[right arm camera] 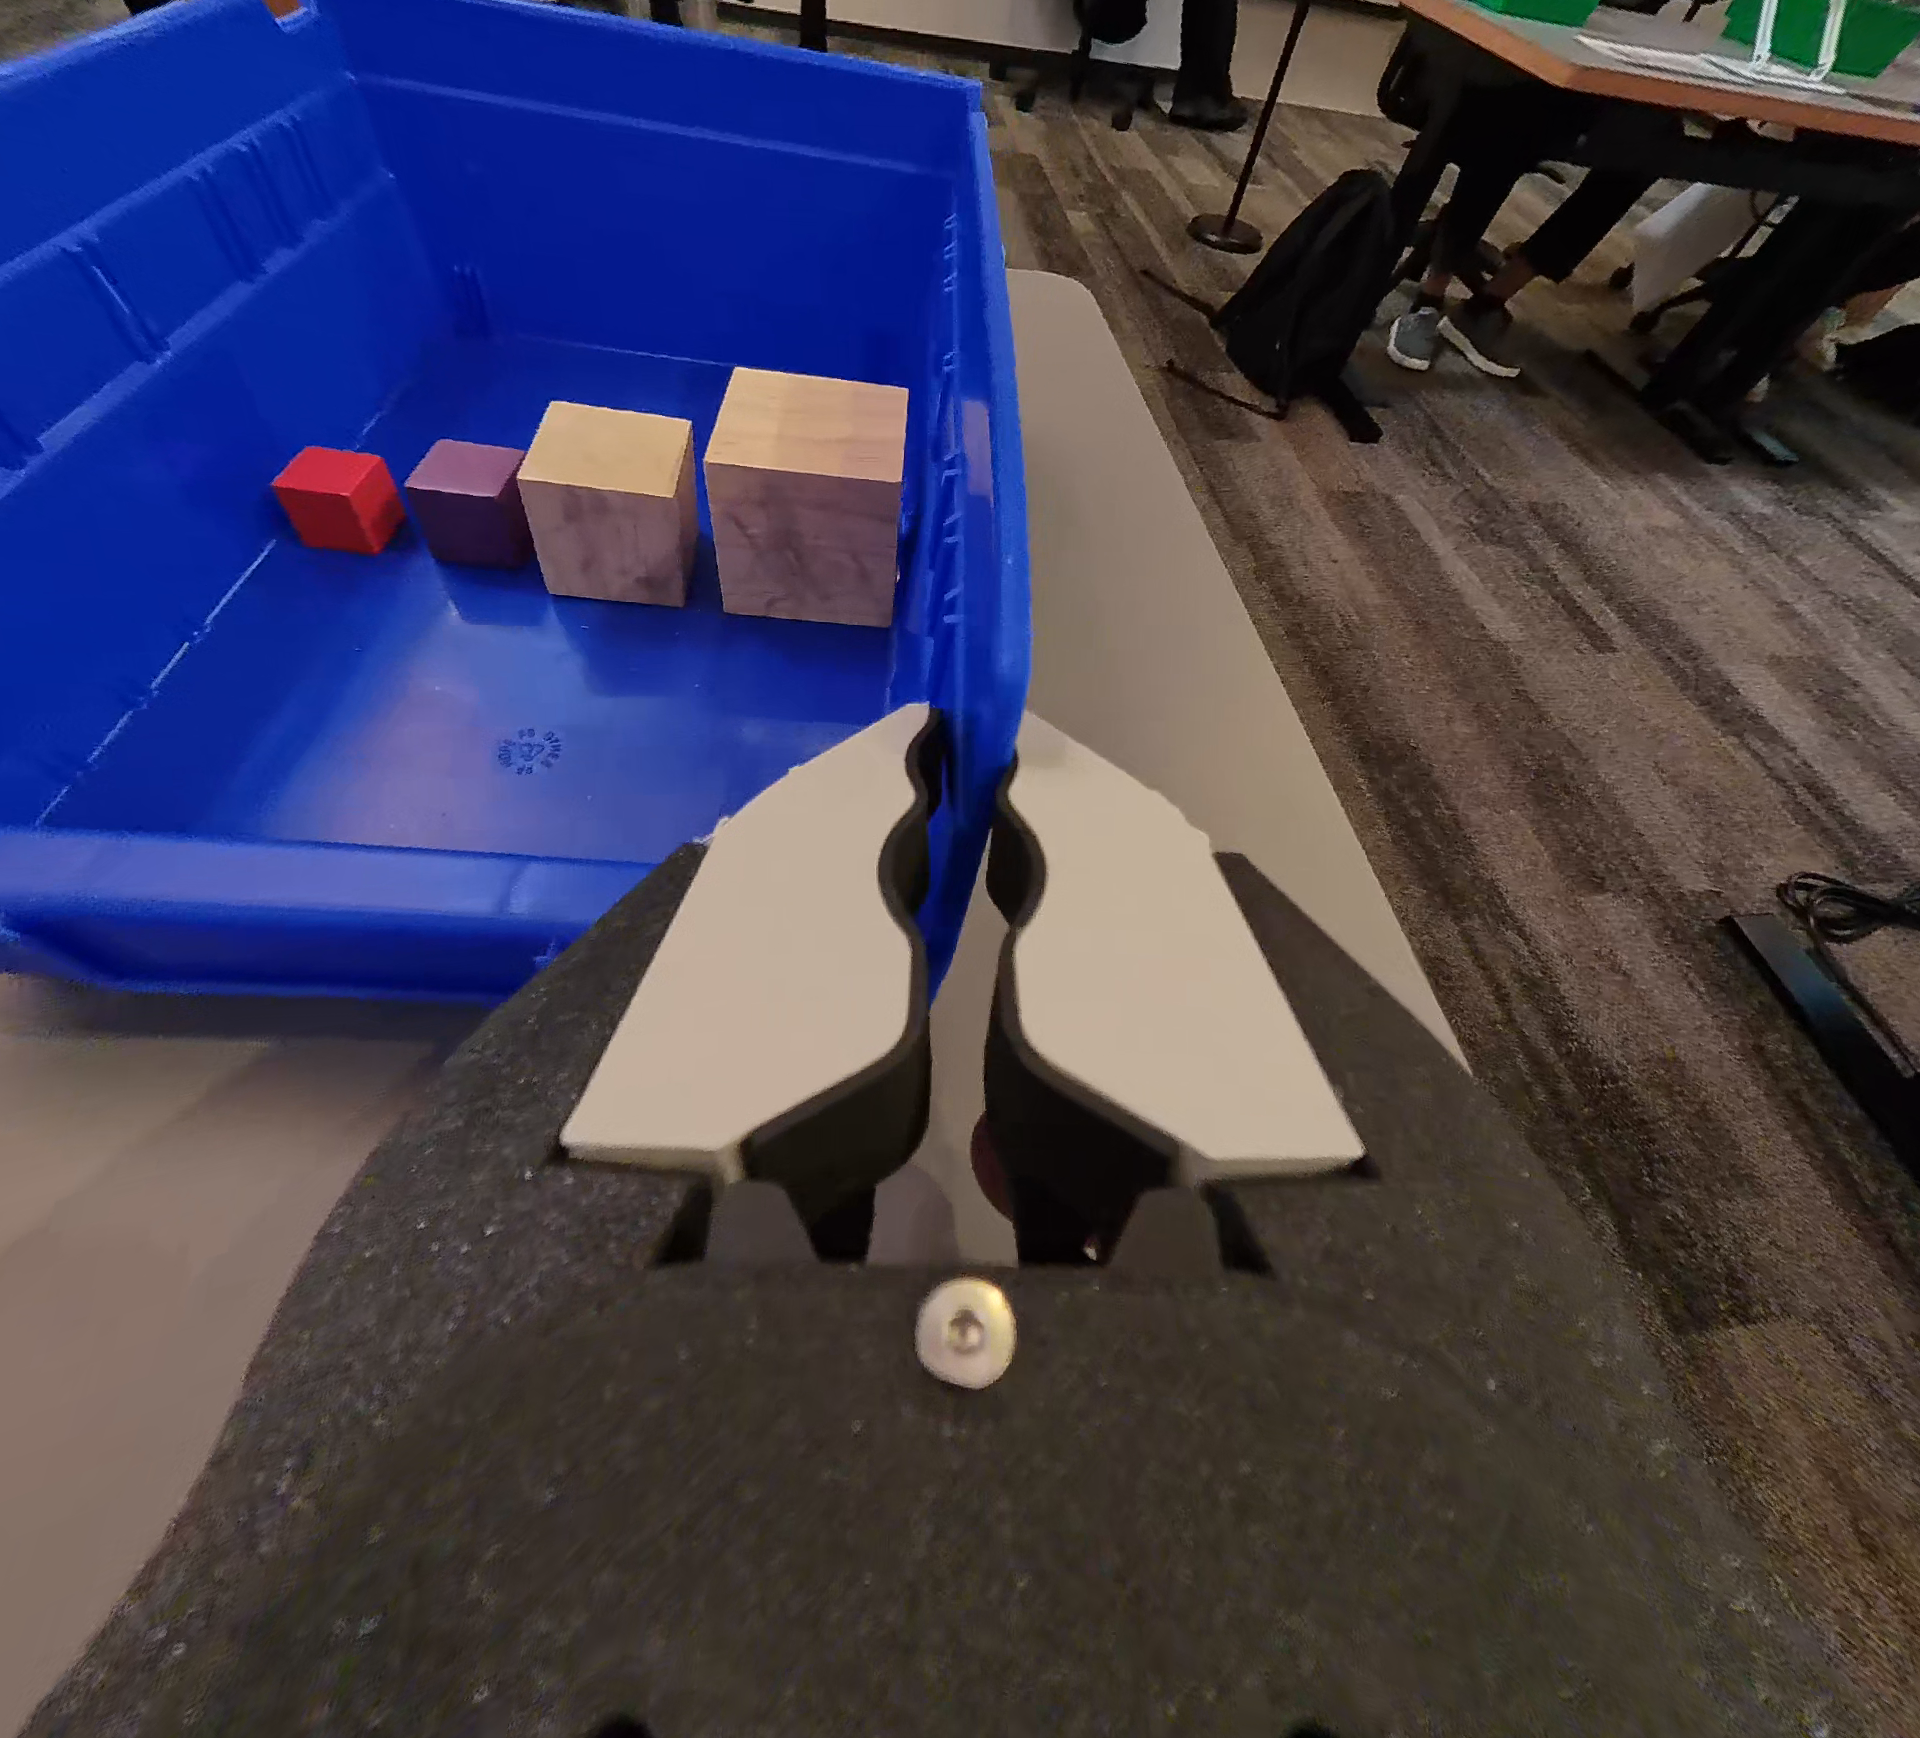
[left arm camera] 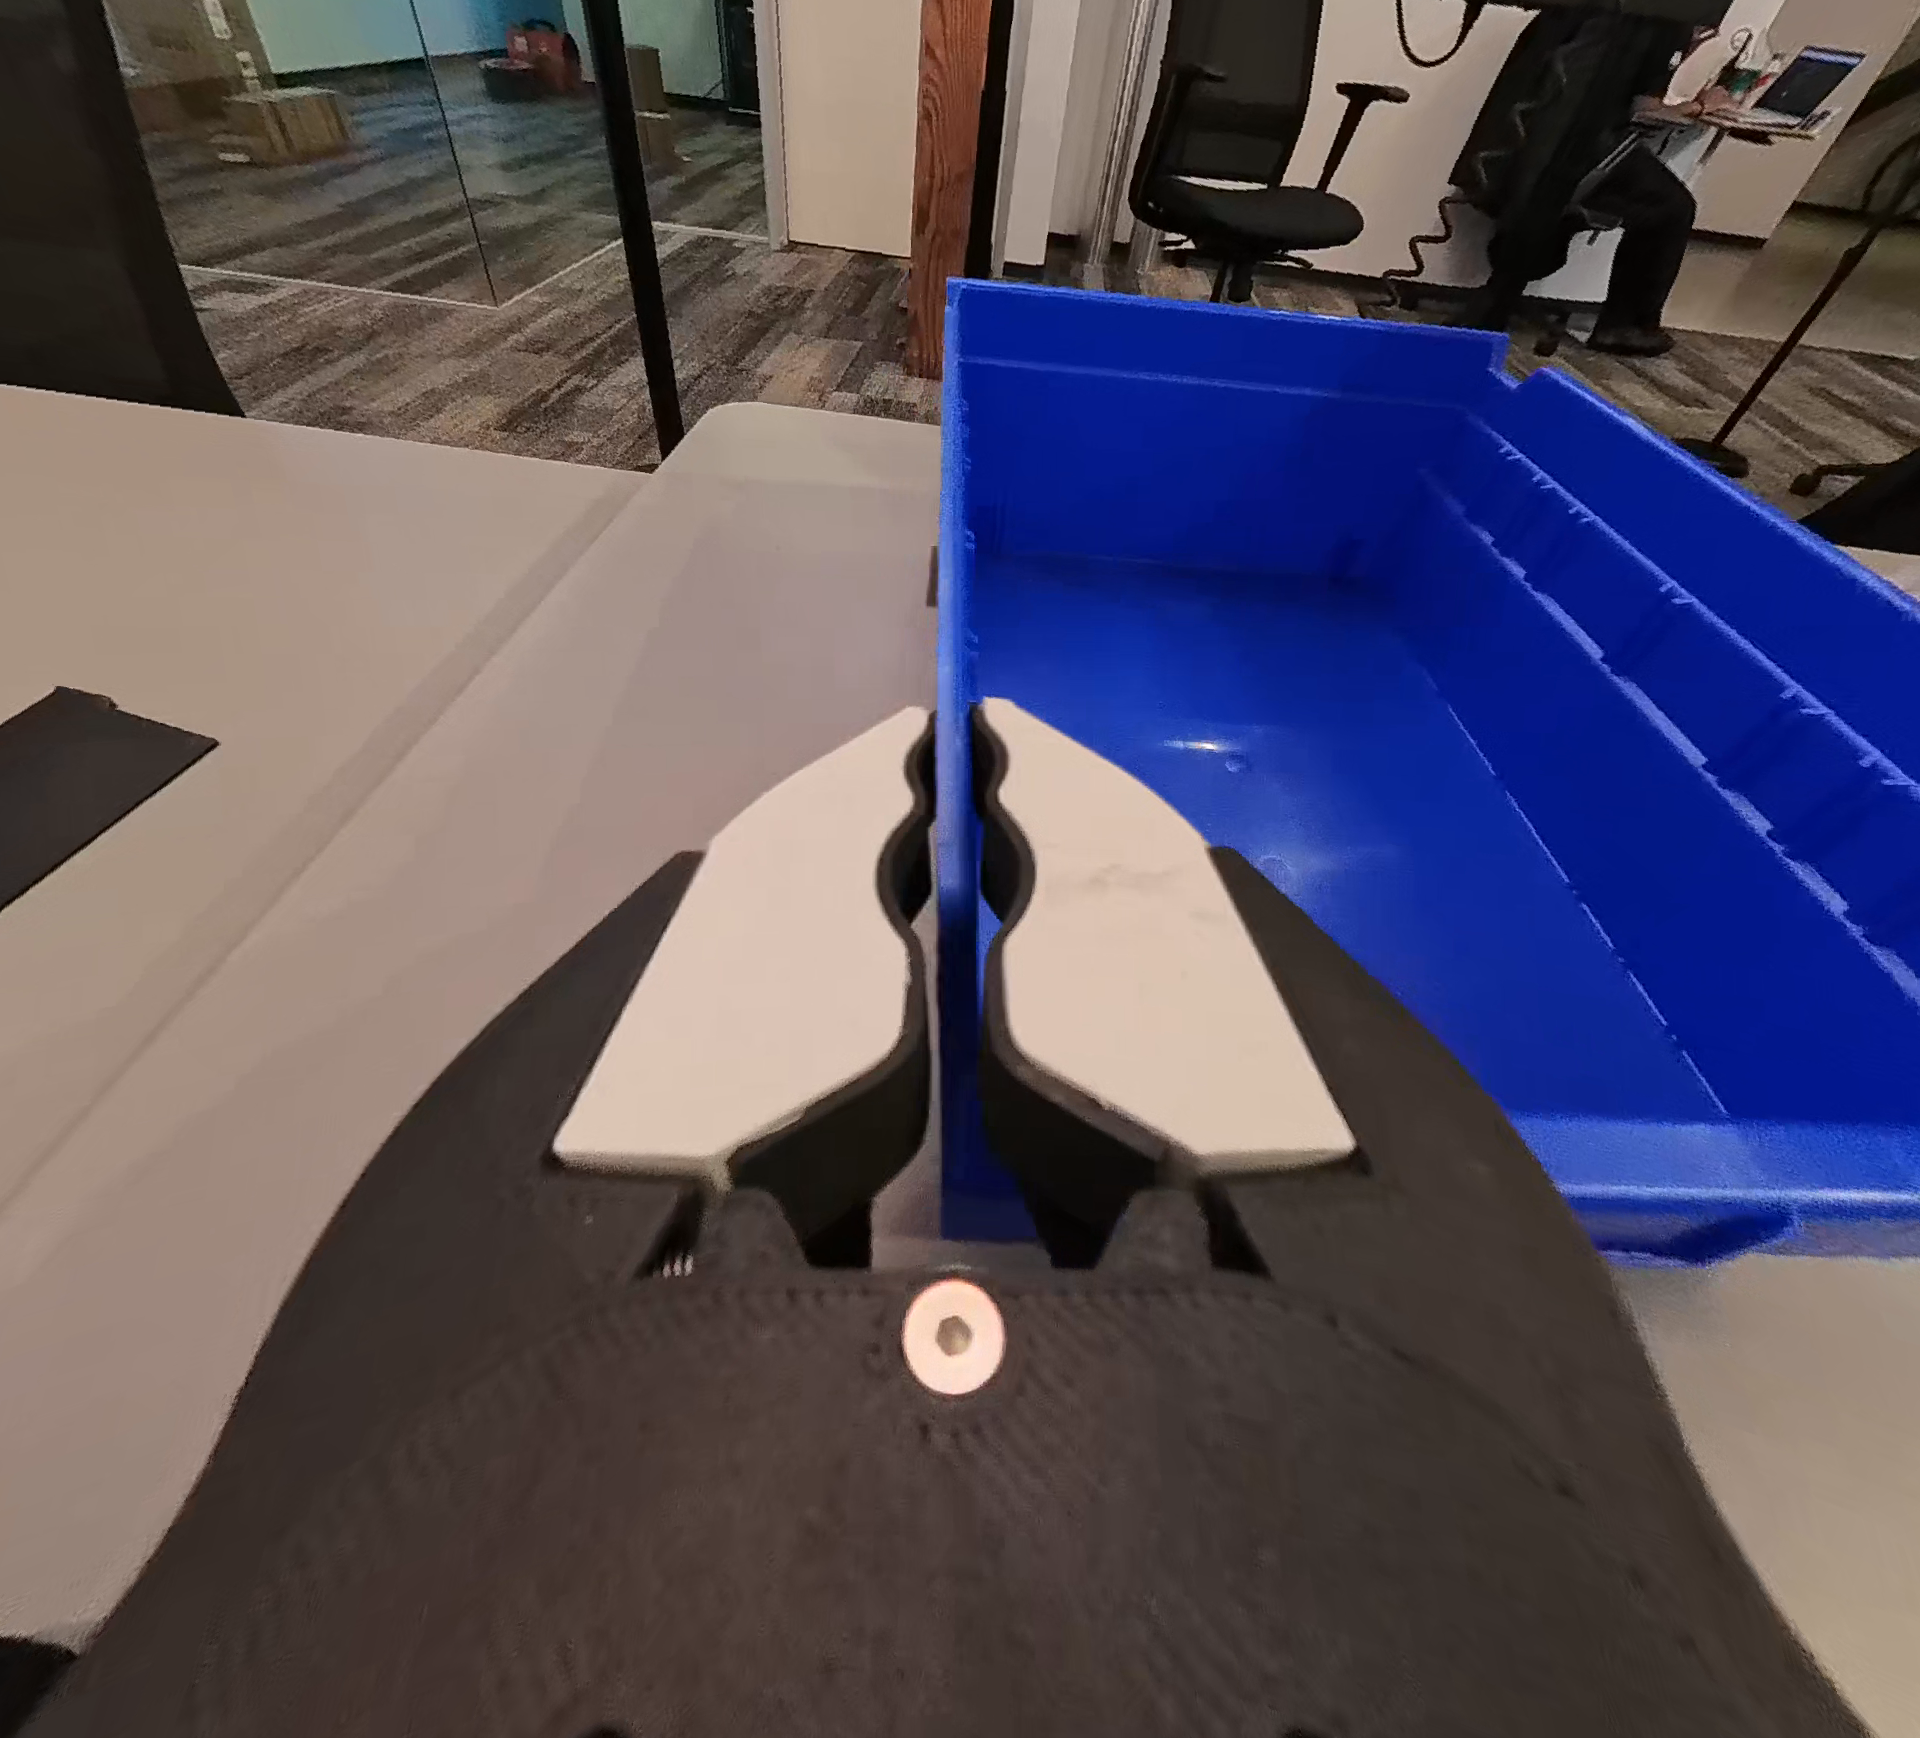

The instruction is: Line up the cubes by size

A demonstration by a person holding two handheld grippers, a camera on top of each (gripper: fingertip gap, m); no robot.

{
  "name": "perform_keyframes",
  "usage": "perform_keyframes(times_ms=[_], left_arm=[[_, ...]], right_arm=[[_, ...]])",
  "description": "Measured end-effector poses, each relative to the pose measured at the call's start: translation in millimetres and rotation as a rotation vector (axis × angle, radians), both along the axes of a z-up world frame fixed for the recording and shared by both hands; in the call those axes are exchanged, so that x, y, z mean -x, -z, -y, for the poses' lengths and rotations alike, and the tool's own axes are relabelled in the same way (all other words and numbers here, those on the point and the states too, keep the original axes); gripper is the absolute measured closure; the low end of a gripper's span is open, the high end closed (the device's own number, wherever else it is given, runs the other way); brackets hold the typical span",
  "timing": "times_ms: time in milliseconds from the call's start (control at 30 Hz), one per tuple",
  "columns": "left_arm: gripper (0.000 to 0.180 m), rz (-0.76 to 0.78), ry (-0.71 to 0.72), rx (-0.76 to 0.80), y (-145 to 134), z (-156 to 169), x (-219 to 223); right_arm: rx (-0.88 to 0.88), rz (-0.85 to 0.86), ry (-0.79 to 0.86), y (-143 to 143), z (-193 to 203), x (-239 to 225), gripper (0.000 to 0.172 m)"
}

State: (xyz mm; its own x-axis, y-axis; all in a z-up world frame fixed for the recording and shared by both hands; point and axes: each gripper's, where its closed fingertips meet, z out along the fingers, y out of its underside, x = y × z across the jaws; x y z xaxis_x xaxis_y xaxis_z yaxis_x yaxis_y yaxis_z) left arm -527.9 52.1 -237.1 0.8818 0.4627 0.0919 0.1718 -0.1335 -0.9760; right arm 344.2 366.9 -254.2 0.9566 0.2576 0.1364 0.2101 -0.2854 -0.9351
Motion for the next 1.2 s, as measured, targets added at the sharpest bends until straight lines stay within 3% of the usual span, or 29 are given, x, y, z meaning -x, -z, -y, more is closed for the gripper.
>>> perform_keyframes(times_ms=[533,1200], left_arm=[[0.178,0.033,0.022,-0.049,-3.8,11.3,-9.6],[0.177,0.03,0.018,-0.106,-16.7,33.8,-15.8]], right_arm=[[0.023,-0.02,-0.102,1.9,4.7,10.9,0.168],[0.008,0.027,-0.13,2.4,47.8,26.6,0.166]])
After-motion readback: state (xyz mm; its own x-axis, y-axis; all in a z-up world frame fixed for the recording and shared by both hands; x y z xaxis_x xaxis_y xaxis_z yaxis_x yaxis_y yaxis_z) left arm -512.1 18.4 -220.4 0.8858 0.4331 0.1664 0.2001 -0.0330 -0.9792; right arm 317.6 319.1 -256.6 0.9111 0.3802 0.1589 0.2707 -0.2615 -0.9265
